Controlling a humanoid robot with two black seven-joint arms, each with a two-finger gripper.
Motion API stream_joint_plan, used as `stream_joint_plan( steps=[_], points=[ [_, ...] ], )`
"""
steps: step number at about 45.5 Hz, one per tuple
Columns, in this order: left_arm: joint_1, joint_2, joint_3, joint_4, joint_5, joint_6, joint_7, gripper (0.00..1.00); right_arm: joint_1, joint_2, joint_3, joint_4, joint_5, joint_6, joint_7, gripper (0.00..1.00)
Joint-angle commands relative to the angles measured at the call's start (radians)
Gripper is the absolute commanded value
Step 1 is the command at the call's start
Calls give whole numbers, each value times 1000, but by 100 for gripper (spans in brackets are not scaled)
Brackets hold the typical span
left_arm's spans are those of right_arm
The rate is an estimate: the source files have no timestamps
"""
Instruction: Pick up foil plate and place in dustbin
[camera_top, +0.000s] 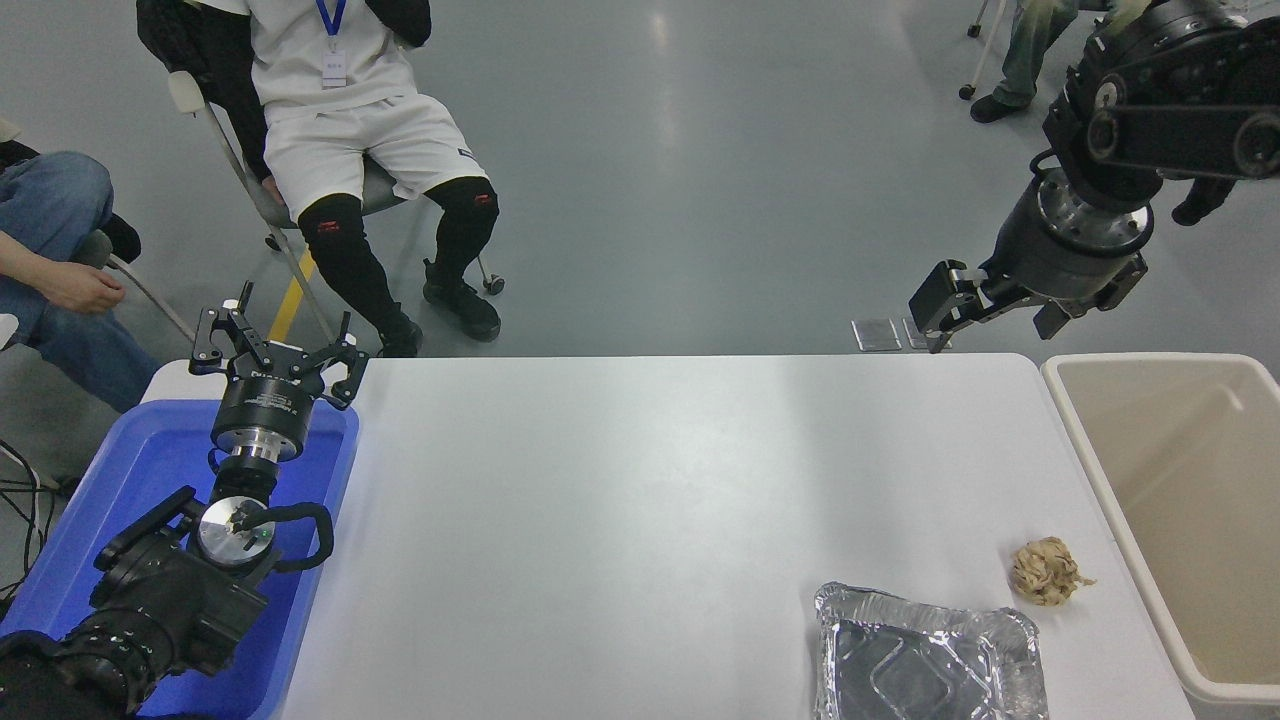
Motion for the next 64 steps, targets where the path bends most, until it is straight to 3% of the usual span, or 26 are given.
stream_joint_plan(
  steps=[1, 38, 59, 64],
  points=[
    [0, 0, 0, 0, 0, 0, 0, 99, 4, -1, -14, 0, 0, 0, 0, 100],
    [0, 0, 0, 0, 0, 0, 0, 99, 13, -4, -75, 5, 20, 0, 2, 100],
    [0, 0, 0, 0, 0, 0, 0, 99, 8, -37, -58, 11, 5, 0, 0, 100],
    [0, 0, 0, 0, 0, 0, 0, 99, -7, -91, -60, 11, -7, 0, -2, 100]
  ],
)
